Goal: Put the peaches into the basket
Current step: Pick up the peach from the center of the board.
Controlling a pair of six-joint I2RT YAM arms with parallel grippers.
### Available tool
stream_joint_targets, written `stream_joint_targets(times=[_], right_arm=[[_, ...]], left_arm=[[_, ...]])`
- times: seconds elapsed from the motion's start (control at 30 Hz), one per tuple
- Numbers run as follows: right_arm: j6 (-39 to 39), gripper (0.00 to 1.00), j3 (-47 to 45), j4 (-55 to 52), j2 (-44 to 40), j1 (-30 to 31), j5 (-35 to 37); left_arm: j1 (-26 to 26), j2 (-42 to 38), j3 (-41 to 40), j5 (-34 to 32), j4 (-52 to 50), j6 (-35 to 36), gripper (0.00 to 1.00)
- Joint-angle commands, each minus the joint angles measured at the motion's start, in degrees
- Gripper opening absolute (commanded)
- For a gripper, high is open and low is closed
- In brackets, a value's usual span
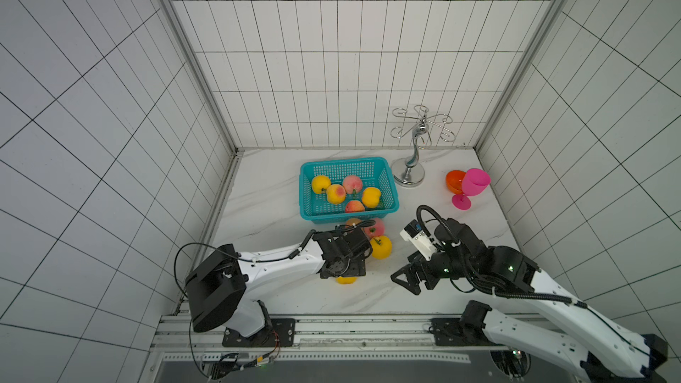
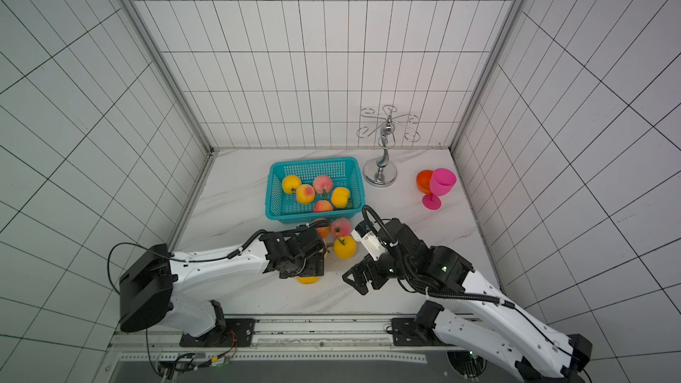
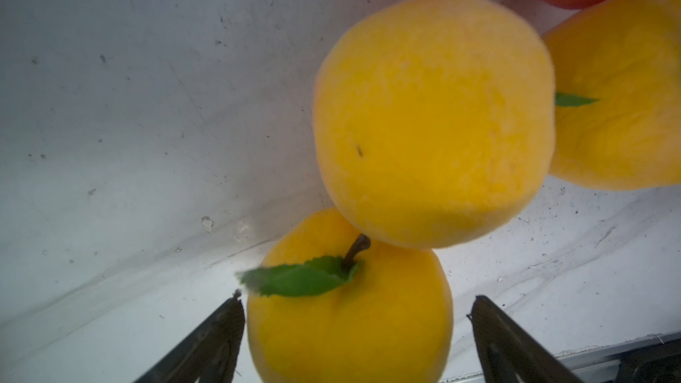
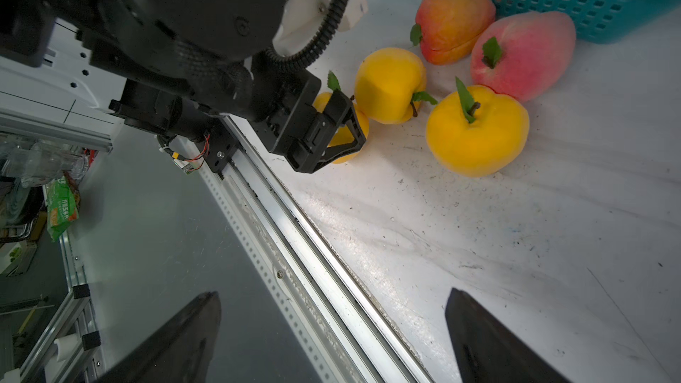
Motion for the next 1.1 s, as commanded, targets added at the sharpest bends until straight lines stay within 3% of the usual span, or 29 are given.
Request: stream_joint_targets(times=[0.0,0.63,1.07], right_arm=[[-2.31,0.99,-2.11,2.94,-1.43,0.39,-3.11],[-0.88,0.99,-1.44,1.54,-2.30,0.35,0.87],[-0.38,0.99,2.02,1.49,-0.44,0.39,3.20]], left_arm=[[-0.30,1.24,1.17,-0.45,0.81,-0.34,0.90],[-0.20,-0.26,0.96,-1.49,-1.46,0.01,0.78],[0.91,-6.89,8.69,-5.51,-11.19,2.20,0.77]])
